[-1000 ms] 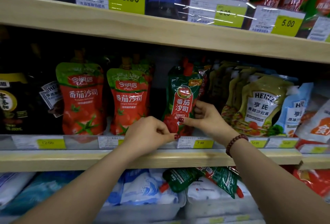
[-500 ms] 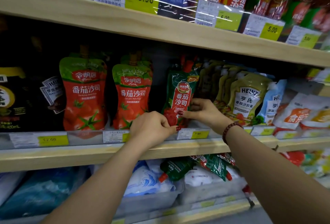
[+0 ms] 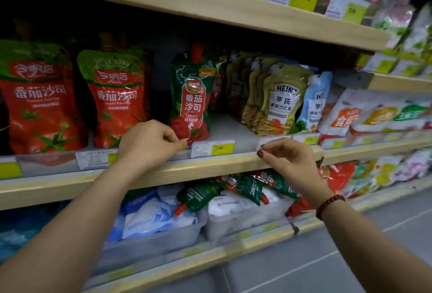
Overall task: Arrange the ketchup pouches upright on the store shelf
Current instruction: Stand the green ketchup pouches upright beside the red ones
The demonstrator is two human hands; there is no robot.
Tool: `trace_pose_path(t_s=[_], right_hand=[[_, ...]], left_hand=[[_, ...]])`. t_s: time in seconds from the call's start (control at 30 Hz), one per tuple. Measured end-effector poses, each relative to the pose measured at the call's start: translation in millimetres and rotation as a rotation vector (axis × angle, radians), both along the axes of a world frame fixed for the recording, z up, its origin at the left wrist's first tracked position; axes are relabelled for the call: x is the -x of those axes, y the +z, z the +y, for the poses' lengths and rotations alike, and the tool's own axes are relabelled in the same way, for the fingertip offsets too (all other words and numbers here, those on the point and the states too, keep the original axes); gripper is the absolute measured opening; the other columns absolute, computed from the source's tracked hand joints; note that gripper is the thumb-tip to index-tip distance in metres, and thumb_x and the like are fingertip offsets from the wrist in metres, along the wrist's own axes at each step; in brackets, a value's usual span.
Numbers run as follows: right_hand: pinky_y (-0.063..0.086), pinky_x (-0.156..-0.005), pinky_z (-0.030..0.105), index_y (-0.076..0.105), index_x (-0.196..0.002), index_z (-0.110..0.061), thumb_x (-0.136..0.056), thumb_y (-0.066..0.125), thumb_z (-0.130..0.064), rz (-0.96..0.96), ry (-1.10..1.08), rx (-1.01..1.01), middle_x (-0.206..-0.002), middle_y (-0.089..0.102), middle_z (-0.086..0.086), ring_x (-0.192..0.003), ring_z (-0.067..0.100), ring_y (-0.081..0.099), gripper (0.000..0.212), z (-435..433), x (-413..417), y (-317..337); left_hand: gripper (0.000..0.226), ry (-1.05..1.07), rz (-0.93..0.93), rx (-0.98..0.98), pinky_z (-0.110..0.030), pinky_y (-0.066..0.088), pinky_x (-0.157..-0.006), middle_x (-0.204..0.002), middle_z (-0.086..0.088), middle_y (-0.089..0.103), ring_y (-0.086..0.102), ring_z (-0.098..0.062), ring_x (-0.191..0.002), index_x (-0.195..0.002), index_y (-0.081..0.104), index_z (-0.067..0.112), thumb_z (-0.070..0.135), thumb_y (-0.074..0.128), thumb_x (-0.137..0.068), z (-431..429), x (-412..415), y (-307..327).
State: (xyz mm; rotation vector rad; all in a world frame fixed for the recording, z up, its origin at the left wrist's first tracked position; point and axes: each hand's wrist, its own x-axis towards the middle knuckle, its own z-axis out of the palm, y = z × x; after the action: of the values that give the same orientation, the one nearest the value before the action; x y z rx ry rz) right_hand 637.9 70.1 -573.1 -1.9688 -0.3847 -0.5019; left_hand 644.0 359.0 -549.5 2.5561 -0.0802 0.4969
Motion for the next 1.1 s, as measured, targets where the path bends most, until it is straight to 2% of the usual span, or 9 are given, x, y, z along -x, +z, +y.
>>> trace_pose_path(t_s=[0.1,0.23,0.4,0.53,0.63,0.73,0.9,1.0,1.1], right_hand=[[0.054,-0.068,0.019,0.07,-0.078,-0.014,-0.073,0.076,-0.006,0.008,0.016,0.051,-0.079,0.071,-0.001,-0.072,0.009,0.068,0.011,-25,10,-31],[0.051,-0.077,0.017,0.07,-0.091,-0.009,-0.072,0.077,-0.009,0.085,0.007,0.154,-0.09,0.069,-0.001,-0.086,0.013,0.066,0.02,-46,5,-77],[0.041,-0.099,0.028,0.056,-0.12,-0.017,-0.072,0.078,-0.026,0.179,0.061,0.289,-0.123,0.056,0.0,-0.115,0.011,0.049,0.054,-49,-16,-111],[0.039,-0.102,0.031,0.047,-0.128,-0.021,-0.065,0.078,-0.045,0.136,0.084,0.383,-0.13,0.05,-0.001,-0.121,0.016,0.046,0.075,-41,-28,-125],[0.035,-0.104,0.029,0.042,-0.133,-0.023,-0.064,0.075,-0.051,0.123,0.113,0.445,-0.134,0.046,-0.004,-0.124,0.014,0.04,0.082,-34,-30,-136],[0.036,-0.104,0.033,0.046,-0.132,-0.016,-0.073,0.072,-0.036,0.015,0.056,0.439,-0.135,0.05,0.004,-0.125,0.022,0.044,0.067,-30,-28,-145],[0.042,-0.101,0.04,0.051,-0.129,-0.004,-0.079,0.066,-0.019,-0.153,0.055,0.737,-0.133,0.054,0.019,-0.12,0.033,0.053,0.055,-38,-15,-139],[0.056,-0.08,0.042,0.066,-0.11,0.0,-0.068,0.076,-0.009,-0.295,0.042,0.704,-0.111,0.068,0.02,-0.096,0.033,0.068,0.045,-46,-7,-124],[0.058,-0.057,0.037,0.071,-0.096,-0.004,-0.073,0.073,-0.008,-0.408,0.021,0.591,-0.089,0.074,0.014,-0.072,0.03,0.071,0.023,-48,-4,-102]], left_hand=[[0.03,0.044,-0.081,-0.065,-0.028,0.039,-0.057,-0.061,0.014,0.061,0.059,-0.017,-0.068,-0.054,0.063,0.03,0.053,0.066,-0.074,-10,1,0],[0.009,-0.022,-0.121,0.085,-0.035,0.054,-0.071,-0.071,0.015,0.067,0.063,-0.008,-0.073,-0.071,0.07,0.031,0.039,0.069,-0.074,-43,1,-1],[0.011,-0.092,-0.247,0.177,-0.032,0.051,-0.082,-0.085,0.005,0.068,0.064,-0.015,-0.085,-0.086,0.072,0.021,0.022,0.073,-0.075,-93,2,-14],[0.021,-0.127,-0.306,0.153,-0.029,0.047,-0.086,-0.096,0.0,0.066,0.06,-0.014,-0.093,-0.096,0.071,0.015,0.016,0.072,-0.075,-123,6,-21],[0.022,-0.114,-0.235,0.13,-0.03,0.045,-0.09,-0.101,0.001,0.065,0.058,-0.014,-0.099,-0.099,0.07,0.019,0.019,0.072,-0.077,-142,3,-16],[0.011,-0.108,-0.174,0.208,-0.032,0.046,-0.093,-0.094,0.007,0.066,0.06,-0.01,-0.098,-0.091,0.072,0.022,0.02,0.07,-0.08,-152,5,-5],[0.007,-0.111,-0.172,0.217,-0.034,0.048,-0.091,-0.084,0.01,0.066,0.062,-0.008,-0.09,-0.087,0.073,0.017,0.016,0.068,-0.082,-161,17,7],[0.008,-0.143,-0.091,0.227,-0.033,0.052,-0.085,-0.085,0.005,0.07,0.065,-0.01,-0.085,-0.087,0.073,0.015,0.014,0.068,-0.082,-165,22,3],[0.01,-0.242,0.071,0.207,-0.028,0.053,-0.083,-0.091,0.001,0.072,0.067,-0.011,-0.088,-0.091,0.074,0.013,0.015,0.067,-0.083,-163,24,-11]])
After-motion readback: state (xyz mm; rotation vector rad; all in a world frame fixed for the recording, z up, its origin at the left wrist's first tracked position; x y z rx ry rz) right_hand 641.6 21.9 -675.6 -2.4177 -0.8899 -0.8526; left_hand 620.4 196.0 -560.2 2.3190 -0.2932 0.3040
